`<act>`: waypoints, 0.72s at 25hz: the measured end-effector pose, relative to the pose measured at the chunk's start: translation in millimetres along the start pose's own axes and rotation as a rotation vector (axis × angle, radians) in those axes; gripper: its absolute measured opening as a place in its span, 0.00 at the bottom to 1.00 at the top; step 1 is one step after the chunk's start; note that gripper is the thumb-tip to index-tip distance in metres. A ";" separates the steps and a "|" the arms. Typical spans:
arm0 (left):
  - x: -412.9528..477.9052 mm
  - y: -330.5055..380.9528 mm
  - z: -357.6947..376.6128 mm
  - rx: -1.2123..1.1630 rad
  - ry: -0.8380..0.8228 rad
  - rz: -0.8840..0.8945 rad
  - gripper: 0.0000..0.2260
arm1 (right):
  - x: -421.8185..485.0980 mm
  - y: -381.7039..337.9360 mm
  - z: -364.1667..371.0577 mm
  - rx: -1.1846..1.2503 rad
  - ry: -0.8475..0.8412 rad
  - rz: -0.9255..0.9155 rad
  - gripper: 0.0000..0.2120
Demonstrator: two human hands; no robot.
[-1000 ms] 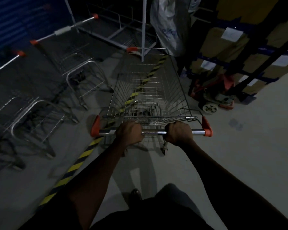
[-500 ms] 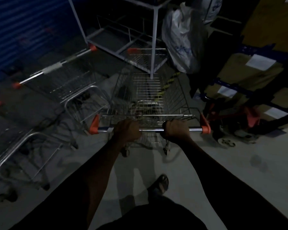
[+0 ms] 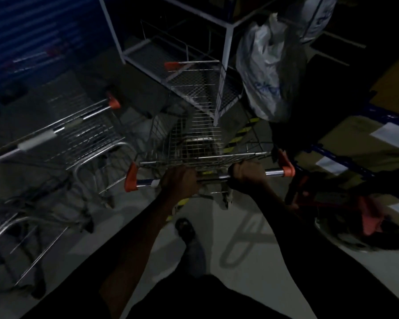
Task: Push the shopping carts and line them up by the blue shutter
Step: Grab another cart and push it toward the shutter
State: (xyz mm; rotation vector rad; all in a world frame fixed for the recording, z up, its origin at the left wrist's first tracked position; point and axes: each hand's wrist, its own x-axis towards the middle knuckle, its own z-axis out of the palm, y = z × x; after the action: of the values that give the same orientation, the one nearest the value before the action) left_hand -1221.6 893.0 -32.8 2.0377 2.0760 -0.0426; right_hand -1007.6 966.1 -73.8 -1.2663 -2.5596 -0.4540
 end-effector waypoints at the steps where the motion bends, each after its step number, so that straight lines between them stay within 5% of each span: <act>1: 21.7 -4.3 -2.8 -0.027 -0.003 -0.016 0.11 | 20.9 10.1 9.2 -0.010 -0.005 -0.008 0.08; 6: 124.9 -35.2 -25.0 -0.093 -0.013 -0.051 0.20 | 127.7 35.6 39.9 0.004 0.047 0.044 0.10; 11: 219.2 -73.8 -48.7 -0.059 -0.009 -0.076 0.16 | 224.4 53.0 80.0 0.084 0.021 0.062 0.05; 18: 329.7 -114.0 -88.4 -0.049 -0.048 -0.168 0.16 | 353.7 86.1 135.7 0.125 -0.058 -0.004 0.11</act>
State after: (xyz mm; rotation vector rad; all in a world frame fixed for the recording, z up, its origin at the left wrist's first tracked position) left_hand -1348.8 1229.5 -23.7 1.8120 2.1911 -0.0673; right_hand -1159.0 1323.6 -59.2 -1.2474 -2.5939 -0.2572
